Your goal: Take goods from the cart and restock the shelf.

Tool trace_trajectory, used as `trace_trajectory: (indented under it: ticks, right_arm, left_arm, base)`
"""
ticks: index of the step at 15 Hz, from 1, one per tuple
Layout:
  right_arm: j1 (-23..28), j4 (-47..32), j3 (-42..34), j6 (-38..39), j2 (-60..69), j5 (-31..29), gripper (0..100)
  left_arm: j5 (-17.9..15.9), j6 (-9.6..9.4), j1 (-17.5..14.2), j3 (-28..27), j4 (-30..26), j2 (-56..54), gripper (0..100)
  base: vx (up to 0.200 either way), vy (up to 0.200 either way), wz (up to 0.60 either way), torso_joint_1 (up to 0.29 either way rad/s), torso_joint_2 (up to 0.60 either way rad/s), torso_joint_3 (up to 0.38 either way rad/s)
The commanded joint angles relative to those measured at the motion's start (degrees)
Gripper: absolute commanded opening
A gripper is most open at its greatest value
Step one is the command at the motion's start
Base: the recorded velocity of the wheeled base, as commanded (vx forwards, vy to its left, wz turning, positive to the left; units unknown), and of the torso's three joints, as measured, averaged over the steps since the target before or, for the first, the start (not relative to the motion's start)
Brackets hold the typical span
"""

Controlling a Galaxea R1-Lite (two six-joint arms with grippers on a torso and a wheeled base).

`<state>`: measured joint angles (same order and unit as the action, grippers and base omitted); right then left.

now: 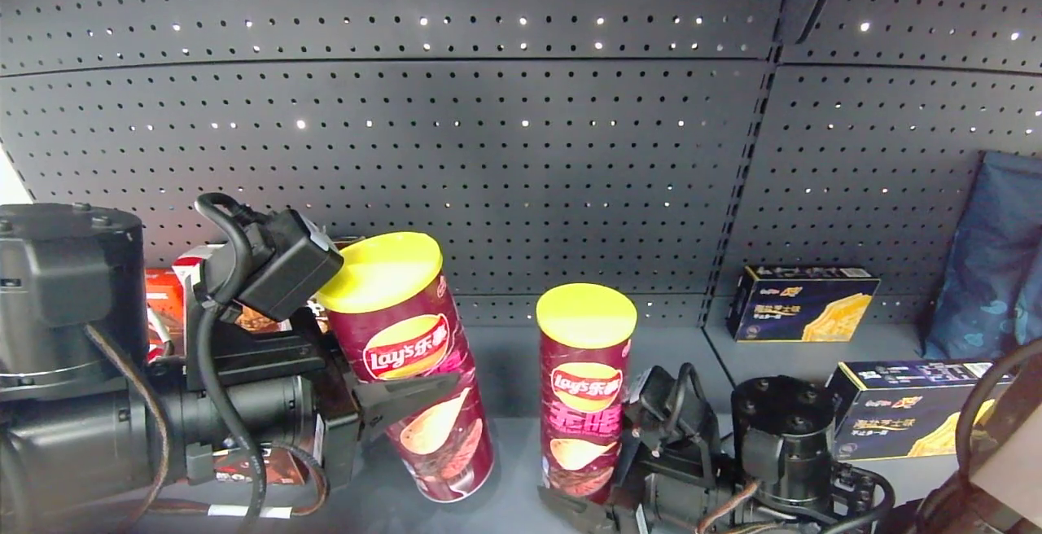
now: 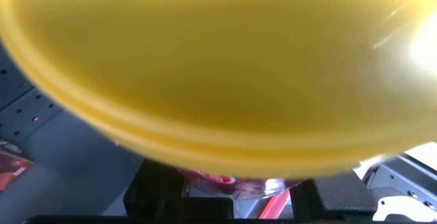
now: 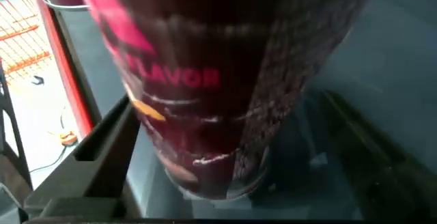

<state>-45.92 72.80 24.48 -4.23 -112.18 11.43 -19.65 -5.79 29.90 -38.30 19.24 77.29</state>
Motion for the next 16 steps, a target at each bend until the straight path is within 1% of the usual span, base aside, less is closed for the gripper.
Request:
trace_trajectory:
  ticks: [1, 6, 10, 12, 14, 16]
  right_arm:
    - [-0.6, 0.4, -1.9, 0.2, 1.9, -0.1, 100]
    - [-0.3, 0.4, -7.5, 0.3, 8.0, -0.1, 100]
    - [-0.1, 0.2, -9.2, 0.2, 12.6, -0.1, 100]
    - [1.0, 0.1, -10.2, 0.1, 13.1, -0.4, 100]
    - [3.6, 0.0, -9.9, 0.1, 13.0, -0.2, 100]
    - [4.5, 0.0, -9.7, 0.0, 12.8, 0.0, 100]
  left_arm:
    - [0.1, -0.01, 0.0, 0.0, 0.0, 0.0, 0]
    - [0.1, -0.01, 0.0, -0.1, 0.0, 0.0, 0]
    - [0.1, -0.01, -0.1, -0.1, 0.0, -0.1, 0]
    - [0.1, -0.01, -0.1, -0.2, 0.0, 0.0, 0]
    - [0.1, -0.01, 0.0, -0.2, 0.0, 0.0, 0]
    - [0.1, -0.01, 0.0, -0.1, 0.0, 0.0, 0]
  base:
    - [0.0, 0.0, 0.0, 0.0, 0.0, 0.0]
    - [0.0, 0.0, 0.0, 0.0, 0.0, 0.0]
    - [0.0, 0.0, 0.0, 0.0, 0.0, 0.0]
    - [0.0, 0.0, 0.0, 0.0, 0.0, 0.0]
    - [0.0, 0.0, 0.0, 0.0, 0.0, 0.0]
    - [0.0, 0.0, 0.0, 0.0, 0.0, 0.0]
